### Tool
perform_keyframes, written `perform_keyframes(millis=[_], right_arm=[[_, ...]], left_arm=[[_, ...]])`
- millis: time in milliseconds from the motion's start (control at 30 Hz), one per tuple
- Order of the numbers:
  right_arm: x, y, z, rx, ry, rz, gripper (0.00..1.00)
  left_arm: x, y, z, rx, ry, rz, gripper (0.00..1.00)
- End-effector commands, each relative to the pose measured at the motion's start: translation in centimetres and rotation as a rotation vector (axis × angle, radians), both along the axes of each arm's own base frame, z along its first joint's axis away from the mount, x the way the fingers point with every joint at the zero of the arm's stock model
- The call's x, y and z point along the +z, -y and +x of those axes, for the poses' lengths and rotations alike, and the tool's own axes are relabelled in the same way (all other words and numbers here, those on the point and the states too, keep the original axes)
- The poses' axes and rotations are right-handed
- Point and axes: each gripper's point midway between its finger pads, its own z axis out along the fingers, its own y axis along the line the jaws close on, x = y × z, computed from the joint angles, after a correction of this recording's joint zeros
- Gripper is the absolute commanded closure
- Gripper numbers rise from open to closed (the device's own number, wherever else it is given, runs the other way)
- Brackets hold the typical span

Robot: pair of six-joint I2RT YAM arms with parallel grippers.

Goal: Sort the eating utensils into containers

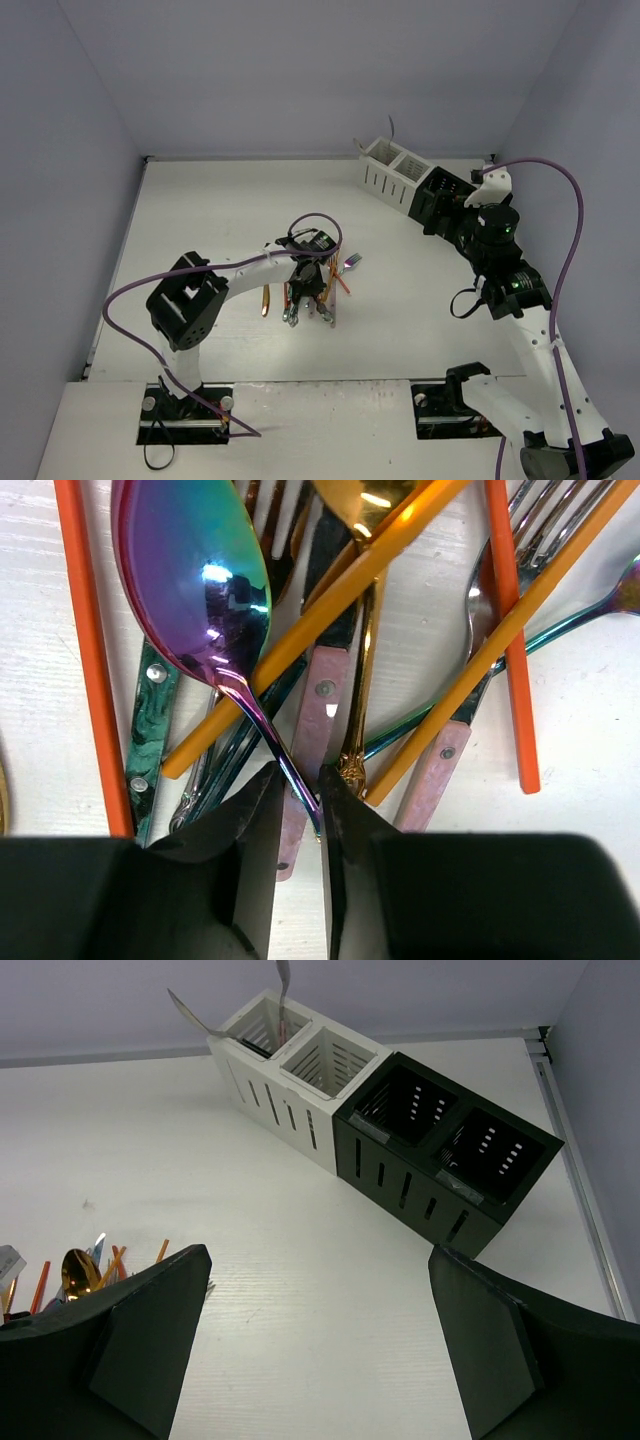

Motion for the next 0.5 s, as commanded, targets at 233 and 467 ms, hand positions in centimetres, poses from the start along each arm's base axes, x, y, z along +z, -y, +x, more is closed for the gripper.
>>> perform_keyframes(millis=[233, 467], right_arm=[[1.4, -0.6, -0.2, 0.028, 0.045, 0.041, 0.12], [1.1, -0.8, -0.4, 0.04, 0.034, 0.044, 0.12]], left_arm=[[3.3, -1.8, 0.8, -0.002, 0.092, 0.023, 0.84], [3.2, -2.7, 1.4, -0.009, 0.097, 0.039, 0.75]])
